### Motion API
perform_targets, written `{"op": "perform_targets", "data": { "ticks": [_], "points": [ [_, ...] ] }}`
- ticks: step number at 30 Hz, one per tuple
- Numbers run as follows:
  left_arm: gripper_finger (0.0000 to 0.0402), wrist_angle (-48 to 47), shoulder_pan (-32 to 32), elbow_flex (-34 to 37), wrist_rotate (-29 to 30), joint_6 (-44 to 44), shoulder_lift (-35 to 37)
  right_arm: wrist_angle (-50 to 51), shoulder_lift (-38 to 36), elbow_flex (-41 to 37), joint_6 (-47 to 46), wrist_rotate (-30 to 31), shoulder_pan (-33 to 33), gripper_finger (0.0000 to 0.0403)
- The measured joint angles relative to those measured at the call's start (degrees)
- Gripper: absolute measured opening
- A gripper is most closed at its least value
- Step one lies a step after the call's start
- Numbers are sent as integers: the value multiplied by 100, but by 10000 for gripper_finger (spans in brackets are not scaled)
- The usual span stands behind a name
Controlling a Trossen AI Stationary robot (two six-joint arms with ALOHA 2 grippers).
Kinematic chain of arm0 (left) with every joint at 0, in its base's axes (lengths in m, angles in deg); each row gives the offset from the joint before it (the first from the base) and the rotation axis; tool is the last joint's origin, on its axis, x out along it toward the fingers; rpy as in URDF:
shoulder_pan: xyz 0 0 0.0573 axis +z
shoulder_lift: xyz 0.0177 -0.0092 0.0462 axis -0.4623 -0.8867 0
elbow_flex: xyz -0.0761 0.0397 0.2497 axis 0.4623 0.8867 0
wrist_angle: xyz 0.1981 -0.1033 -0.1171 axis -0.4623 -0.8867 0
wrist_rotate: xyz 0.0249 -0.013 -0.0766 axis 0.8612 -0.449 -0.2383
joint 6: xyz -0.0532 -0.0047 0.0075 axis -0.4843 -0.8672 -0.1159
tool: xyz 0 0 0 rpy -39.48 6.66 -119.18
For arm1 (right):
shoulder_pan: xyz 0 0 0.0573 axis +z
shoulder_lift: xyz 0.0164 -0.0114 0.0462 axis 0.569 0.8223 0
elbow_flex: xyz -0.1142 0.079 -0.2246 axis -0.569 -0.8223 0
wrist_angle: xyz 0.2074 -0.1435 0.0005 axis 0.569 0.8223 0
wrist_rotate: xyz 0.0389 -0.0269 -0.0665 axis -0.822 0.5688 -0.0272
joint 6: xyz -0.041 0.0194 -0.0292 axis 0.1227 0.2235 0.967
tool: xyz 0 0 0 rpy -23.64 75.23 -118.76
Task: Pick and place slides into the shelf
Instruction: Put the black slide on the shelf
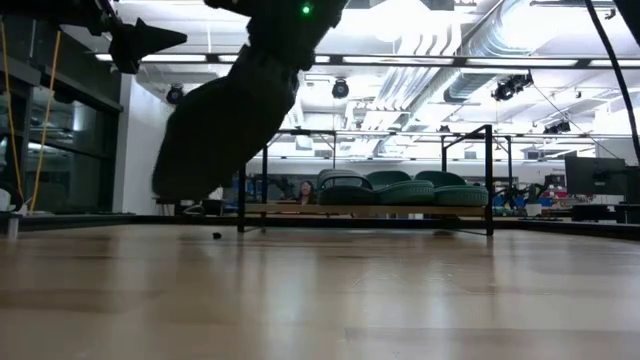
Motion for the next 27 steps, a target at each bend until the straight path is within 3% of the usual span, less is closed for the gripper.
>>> {"op": "perform_targets", "data": {
  "ticks": [27],
  "points": [
    [328, -100, 0, 0, 148, -4, 0, 738, -846, 4, -164, 1573, 98, 0]
  ]
}}
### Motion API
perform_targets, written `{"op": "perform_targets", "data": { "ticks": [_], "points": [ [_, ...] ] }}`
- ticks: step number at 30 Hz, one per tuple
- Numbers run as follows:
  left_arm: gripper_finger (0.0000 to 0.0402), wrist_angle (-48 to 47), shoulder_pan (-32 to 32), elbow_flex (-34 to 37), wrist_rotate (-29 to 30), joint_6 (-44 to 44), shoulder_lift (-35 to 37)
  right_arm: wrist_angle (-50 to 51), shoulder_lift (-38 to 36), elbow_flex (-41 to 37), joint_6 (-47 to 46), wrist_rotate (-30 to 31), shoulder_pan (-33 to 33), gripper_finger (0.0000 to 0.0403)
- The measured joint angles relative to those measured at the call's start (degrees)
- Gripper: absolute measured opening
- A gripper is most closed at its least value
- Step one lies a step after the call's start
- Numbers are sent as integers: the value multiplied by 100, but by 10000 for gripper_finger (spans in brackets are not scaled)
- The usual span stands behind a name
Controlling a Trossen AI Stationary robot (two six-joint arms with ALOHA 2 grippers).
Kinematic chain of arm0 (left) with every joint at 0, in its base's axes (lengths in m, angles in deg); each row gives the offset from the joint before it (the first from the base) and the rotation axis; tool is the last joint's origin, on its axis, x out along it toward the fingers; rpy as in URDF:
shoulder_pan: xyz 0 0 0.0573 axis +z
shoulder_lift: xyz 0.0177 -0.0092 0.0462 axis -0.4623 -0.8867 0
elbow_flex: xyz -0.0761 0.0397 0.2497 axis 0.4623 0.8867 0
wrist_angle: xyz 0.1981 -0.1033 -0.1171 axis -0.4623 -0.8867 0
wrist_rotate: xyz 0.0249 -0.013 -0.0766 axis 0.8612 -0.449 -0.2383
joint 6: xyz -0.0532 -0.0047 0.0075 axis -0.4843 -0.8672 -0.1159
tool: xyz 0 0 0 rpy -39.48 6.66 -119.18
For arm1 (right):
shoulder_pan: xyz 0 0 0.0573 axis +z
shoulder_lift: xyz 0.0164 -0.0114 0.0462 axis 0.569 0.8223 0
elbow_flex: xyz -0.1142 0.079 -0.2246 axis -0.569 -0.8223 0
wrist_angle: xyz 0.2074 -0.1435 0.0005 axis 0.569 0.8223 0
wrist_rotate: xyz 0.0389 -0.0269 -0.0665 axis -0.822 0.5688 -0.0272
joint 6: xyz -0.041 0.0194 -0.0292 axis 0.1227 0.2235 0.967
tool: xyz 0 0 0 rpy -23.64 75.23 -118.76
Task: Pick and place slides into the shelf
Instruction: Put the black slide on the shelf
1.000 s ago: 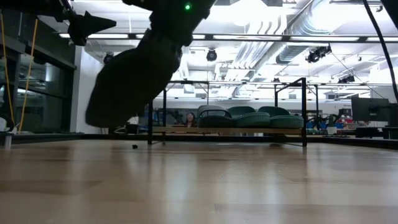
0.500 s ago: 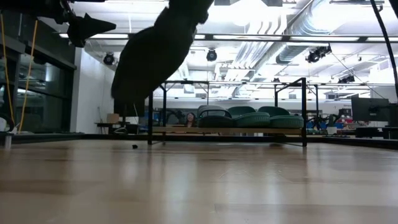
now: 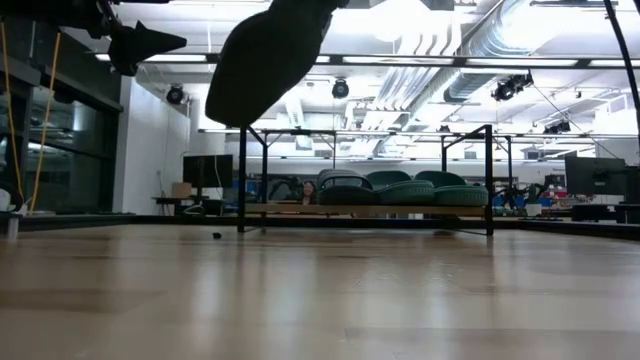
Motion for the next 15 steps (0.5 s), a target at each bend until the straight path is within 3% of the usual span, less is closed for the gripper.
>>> {"op": "perform_targets", "data": {
  "ticks": [15],
  "points": [
    [328, 0, 2, 0, 1, 0, 0, 109, -273, 0, 236, 559, -572, 0]
  ]
}}
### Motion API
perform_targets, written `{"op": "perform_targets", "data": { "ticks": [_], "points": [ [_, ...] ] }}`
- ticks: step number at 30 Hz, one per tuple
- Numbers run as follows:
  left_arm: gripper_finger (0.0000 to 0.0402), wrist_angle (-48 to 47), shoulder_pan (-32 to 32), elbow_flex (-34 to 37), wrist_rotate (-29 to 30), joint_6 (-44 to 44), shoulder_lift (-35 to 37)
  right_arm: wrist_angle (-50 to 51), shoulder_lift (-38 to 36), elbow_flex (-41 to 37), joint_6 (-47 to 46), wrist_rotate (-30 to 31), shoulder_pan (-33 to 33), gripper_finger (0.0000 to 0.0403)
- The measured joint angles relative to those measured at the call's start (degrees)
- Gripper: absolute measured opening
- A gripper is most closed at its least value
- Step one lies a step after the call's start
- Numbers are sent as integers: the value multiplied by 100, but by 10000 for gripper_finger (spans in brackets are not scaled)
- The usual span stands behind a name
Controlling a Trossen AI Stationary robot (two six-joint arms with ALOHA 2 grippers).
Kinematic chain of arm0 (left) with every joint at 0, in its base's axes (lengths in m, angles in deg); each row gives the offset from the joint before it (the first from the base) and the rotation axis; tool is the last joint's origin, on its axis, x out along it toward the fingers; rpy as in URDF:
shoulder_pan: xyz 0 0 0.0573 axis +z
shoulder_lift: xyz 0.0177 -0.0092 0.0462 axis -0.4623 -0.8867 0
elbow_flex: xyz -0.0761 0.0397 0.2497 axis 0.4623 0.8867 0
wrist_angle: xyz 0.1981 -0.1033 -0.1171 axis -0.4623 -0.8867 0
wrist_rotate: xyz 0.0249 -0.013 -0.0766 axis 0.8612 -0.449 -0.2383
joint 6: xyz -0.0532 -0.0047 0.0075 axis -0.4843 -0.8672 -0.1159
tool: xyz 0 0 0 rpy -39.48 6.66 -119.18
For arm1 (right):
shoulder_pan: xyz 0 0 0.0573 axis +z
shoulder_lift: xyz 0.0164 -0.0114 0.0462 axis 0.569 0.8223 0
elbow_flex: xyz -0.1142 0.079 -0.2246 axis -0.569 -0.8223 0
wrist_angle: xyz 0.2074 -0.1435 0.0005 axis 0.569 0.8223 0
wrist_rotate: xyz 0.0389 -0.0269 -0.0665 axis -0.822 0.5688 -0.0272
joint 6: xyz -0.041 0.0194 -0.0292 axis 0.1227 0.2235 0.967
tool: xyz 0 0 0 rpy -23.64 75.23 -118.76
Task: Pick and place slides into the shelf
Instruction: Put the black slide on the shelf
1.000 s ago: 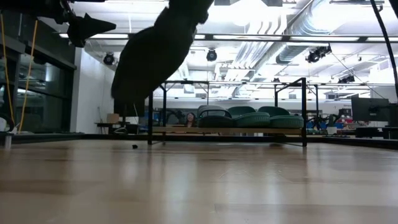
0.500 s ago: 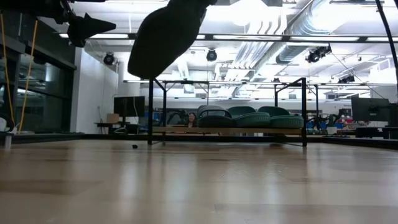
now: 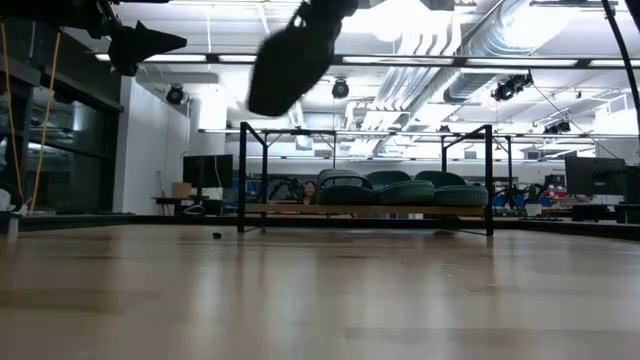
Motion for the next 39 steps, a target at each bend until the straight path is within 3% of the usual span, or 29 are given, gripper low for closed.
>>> {"op": "perform_targets", "data": {
  "ticks": [13, 39],
  "points": [
    [328, 4, -2, 0, -2, 2, 0, 193, 133, 0, -198, 66, -798, 0],
    [328, 9, -1, 0, -2, 1, -1, -517, 1226, -4, -62, -142, -1202, 0]
  ]
}}
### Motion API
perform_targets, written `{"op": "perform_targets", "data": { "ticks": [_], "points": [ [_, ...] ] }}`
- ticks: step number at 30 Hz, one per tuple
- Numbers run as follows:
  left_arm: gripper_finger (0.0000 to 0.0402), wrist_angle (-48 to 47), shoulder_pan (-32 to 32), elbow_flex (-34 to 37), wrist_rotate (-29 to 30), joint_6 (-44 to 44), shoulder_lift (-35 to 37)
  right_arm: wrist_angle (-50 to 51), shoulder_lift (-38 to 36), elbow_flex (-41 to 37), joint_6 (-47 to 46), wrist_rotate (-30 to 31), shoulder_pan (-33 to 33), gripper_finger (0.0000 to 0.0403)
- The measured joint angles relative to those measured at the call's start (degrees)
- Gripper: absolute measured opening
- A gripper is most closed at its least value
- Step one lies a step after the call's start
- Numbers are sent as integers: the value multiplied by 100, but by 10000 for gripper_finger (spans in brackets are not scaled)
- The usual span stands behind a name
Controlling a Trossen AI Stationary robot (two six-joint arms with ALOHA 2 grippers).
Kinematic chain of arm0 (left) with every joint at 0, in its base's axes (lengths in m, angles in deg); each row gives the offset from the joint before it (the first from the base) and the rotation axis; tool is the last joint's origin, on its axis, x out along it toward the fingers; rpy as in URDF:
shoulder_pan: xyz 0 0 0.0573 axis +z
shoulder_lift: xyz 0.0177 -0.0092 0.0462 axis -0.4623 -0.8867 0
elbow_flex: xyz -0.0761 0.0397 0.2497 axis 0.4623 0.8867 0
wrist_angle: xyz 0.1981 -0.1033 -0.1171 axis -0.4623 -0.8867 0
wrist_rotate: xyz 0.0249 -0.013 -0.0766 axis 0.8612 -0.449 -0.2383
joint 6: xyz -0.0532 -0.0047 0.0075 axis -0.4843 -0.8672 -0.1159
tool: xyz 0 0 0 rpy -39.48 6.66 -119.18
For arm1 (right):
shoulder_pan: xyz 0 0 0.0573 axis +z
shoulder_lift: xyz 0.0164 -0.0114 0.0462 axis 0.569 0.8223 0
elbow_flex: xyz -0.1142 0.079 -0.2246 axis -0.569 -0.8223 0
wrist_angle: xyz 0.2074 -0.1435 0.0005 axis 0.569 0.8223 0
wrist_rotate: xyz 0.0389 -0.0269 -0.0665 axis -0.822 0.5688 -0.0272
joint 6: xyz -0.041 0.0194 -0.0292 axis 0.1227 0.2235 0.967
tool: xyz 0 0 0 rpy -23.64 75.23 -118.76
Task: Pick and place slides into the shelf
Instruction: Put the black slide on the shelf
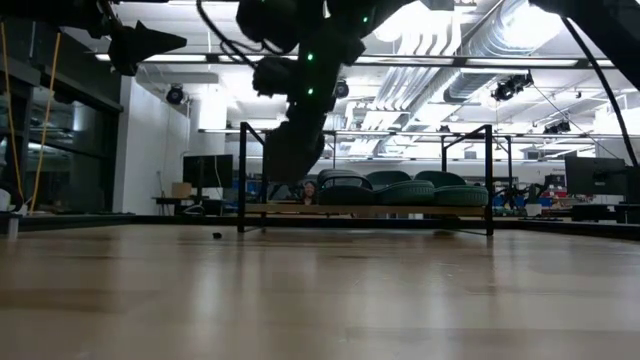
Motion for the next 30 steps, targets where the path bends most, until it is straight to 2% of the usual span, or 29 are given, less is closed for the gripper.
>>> {"op": "perform_targets", "data": {
  "ticks": [18, 30],
  "points": [
    [328, 0, 1, 0, 0, 1, 1, -329, 293, 0, -309, -455, -71, 0],
    [328, 1, 0, 0, -2, -1, 0, -393, 799, 3, -315, -333, -210, 0]
  ]
}}
